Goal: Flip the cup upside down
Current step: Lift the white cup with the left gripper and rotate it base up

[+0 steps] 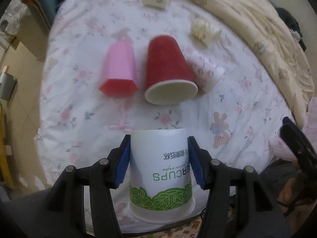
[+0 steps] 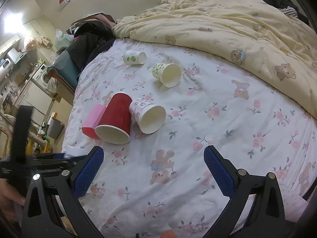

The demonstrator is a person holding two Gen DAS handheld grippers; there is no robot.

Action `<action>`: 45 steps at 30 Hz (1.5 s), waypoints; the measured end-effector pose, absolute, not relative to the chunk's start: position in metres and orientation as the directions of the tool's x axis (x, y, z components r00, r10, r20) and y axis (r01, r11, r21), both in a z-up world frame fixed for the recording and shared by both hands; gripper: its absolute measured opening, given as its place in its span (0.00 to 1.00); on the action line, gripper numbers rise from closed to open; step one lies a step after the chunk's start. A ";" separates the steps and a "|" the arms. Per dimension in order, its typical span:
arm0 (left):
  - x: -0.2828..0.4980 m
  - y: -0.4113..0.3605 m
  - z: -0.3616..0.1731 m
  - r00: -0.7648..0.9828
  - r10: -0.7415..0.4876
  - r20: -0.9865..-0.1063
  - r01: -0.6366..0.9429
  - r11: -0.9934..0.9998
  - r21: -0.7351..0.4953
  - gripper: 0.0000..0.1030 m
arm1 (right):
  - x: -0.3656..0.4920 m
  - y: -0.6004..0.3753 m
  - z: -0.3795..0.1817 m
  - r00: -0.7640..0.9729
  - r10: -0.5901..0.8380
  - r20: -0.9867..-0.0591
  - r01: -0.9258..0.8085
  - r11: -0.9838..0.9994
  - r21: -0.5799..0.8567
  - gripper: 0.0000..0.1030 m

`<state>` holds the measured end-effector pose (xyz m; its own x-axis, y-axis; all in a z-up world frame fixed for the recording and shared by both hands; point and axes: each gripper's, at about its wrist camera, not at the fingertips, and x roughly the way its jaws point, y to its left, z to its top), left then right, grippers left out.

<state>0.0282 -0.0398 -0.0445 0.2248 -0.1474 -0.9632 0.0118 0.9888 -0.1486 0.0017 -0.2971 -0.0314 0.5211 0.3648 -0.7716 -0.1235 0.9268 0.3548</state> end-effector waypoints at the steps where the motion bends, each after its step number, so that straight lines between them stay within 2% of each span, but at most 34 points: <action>1: 0.026 -0.039 -0.040 0.235 -0.152 -0.960 0.007 0.988 -0.155 0.50 | 0.002 -0.294 -0.032 0.518 0.365 -0.774 -0.127 0.927 0.352 1.00; 9: 0.011 -0.005 -0.038 0.282 -0.179 -0.942 -0.049 0.978 -0.201 0.50 | 0.005 -0.274 -0.042 0.487 0.373 -0.789 -0.145 0.926 0.348 1.00; 13: 0.009 -0.002 -0.041 0.360 -0.104 -0.927 -0.070 0.988 -0.138 0.50 | 0.005 -0.266 -0.040 0.490 0.380 -0.784 -0.172 0.924 0.341 1.00; 16: 0.016 -0.004 -0.036 0.384 -0.145 -0.912 -0.069 0.980 -0.185 0.50 | 0.005 -0.260 -0.035 0.514 0.380 -0.769 -0.201 0.925 0.323 1.00; 19: 0.014 -0.011 -0.028 0.425 -0.121 -0.897 -0.036 0.988 -0.151 0.50 | 0.006 -0.256 -0.033 0.512 0.402 -0.759 -0.218 0.916 0.337 1.00; 24: 0.016 -0.008 -0.029 0.410 -0.203 -0.889 -0.046 0.969 -0.243 0.50 | 0.006 -0.250 -0.037 0.472 0.435 -0.766 -0.250 0.900 0.357 1.00; 31: 0.016 0.003 -0.034 0.405 -0.279 -0.870 -0.096 0.934 -0.344 0.50 | 0.002 -0.235 -0.048 0.316 0.603 -0.732 -0.313 0.795 0.520 1.00; 33: 0.015 0.002 -0.033 0.413 -0.332 -0.848 -0.080 0.914 -0.397 0.50 | 0.002 -0.228 -0.050 0.277 0.638 -0.718 -0.330 0.765 0.553 1.00; 39: 0.014 -0.014 -0.027 0.413 -0.386 -0.825 -0.012 0.903 -0.429 0.50 | -0.004 -0.213 -0.047 0.203 0.735 -0.647 -0.373 0.669 0.643 1.00; 45: 0.009 -0.031 -0.021 0.407 -0.433 -0.804 0.075 0.893 -0.443 0.50 | -0.003 -0.206 -0.056 0.145 0.738 -0.659 -0.362 0.659 0.659 1.00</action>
<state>0.0091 -0.0313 -0.0213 0.4067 -0.4333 -0.8043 0.0755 0.8933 -0.4430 -0.0031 -0.2057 -0.0564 0.1450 0.7380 -0.6590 -0.3619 0.6595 0.6589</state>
